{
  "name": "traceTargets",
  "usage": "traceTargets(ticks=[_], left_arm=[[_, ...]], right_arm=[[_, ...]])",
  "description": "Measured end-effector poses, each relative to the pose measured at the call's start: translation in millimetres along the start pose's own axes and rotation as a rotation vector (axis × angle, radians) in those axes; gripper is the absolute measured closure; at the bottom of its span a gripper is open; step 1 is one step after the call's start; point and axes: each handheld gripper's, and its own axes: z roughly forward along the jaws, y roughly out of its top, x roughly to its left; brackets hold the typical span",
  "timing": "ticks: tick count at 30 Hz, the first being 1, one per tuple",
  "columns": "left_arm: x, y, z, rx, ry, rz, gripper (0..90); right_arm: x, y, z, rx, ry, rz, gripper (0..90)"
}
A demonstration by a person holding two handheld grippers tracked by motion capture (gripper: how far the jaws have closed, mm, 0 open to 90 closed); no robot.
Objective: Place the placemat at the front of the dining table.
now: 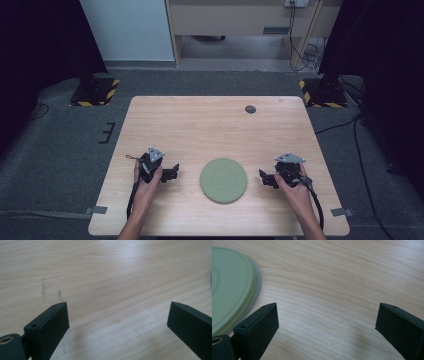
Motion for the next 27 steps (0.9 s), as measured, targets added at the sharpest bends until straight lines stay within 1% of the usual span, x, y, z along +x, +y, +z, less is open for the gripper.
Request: traceTargets(ticks=[1, 3, 4, 5, 6, 7, 8, 9, 11, 12, 13, 14, 15, 17, 19, 20, 21, 22, 23, 24, 25, 27], left_arm=[[0.0, 0.0, 0.0, 0.000, 0.000, 0.000, 3.2], [-5.0, -0.9, 0.8, 0.018, -0.025, 0.017, 3.2], [-7.6, -0.3, 1.6, 0.016, -0.034, 0.016, 3.5], [-13.0, 0.2, 3.3, 0.015, -0.057, 0.009, 3.9], [-13.0, 0.2, 3.3, 0.015, -0.057, 0.009, 3.9], [-21.1, 0.3, 5.3, 0.028, -0.072, 0.034, 4.0], [-25.4, 0.3, 5.9, 0.033, -0.077, 0.047, 3.9], [-25.4, 0.3, 5.9, 0.033, -0.077, 0.047, 4.0], [-33.6, 1.3, 6.5, 0.036, -0.103, 0.068, 3.9], [-36.7, 2.2, 6.1, 0.031, -0.114, 0.075, 3.9], [-40.7, 3.0, 5.0, 0.024, -0.136, 0.091, 3.8], [-42.5, 2.7, 4.6, 0.024, -0.145, 0.097, 3.7], [-42.5, 2.7, 4.6, 0.024, -0.145, 0.097, 3.6], [-45.2, 1.0, 5.6, 0.037, -0.157, 0.106, 3.6], [-46.5, -0.3, 7.7, 0.052, -0.169, 0.110, 3.6], [-47.1, -0.3, 8.7, 0.055, -0.173, 0.098, 3.7], [-47.3, -0.1, 8.7, 0.055, -0.177, 0.091, 3.8], [-47.3, -0.1, 8.7, 0.055, -0.177, 0.091, 3.8], [-49.3, 0.1, 8.7, 0.053, -0.189, 0.086, 3.8], [-49.3, 0.1, 8.7, 0.053, -0.189, 0.086, 3.8], [-53.6, 0.5, 9.4, 0.058, -0.196, 0.095, 3.8], [-60.1, 1.7, 10.1, 0.065, -0.203, 0.114, 3.8]], right_arm=[[0.0, 0.0, 0.0, 0.000, 0.000, 0.000, 4.7], [4.2, -1.4, 0.6, 0.016, 0.023, -0.021, 4.8], [6.3, -2.3, 1.3, 0.029, 0.032, -0.036, 4.7], [11.6, -3.4, 1.3, 0.042, 0.039, -0.056, 4.8], [11.6, -3.4, 1.3, 0.042, 0.039, -0.056, 4.8], [16.2, -3.6, 0.4, 0.040, 0.048, -0.069, 4.8], [17.7, -3.8, -0.1, 0.038, 0.051, -0.069, 4.9], [17.7, -3.8, -0.1, 0.038, 0.051, -0.069, 4.9], [20.8, -4.7, -1.0, 0.042, 0.076, -0.072, 4.7], [22.6, -5.1, -0.9, 0.042, 0.081, -0.077, 4.8], [25.6, -5.4, -1.8, 0.039, 0.079, -0.090, 5.3], [26.2, -5.2, -2.2, 0.033, 0.084, -0.090, 5.5], [26.2, -5.2, -2.2, 0.033, 0.084, -0.090, 5.5], [28.5, -4.3, -3.9, 0.021, 0.102, -0.083, 5.6], [32.4, -3.9, -4.2, 0.020, 0.114, -0.089, 5.6], [36.9, -3.6, -3.1, 0.022, 0.121, -0.101, 5.5], [38.4, -3.6, -2.8, 0.023, 0.121, -0.108, 5.5], [38.4, -3.6, -2.8, 0.023, 0.121, -0.108, 5.5], [42.7, -3.3, -1.9, 0.030, 0.124, -0.124, 5.5], [42.7, -3.3, -1.9, 0.030, 0.124, -0.124, 5.5], [45.0, -3.4, -1.3, 0.032, 0.124, -0.138, 5.6], [46.3, -3.3, -1.1, 0.030, 0.126, -0.133, 5.6]])
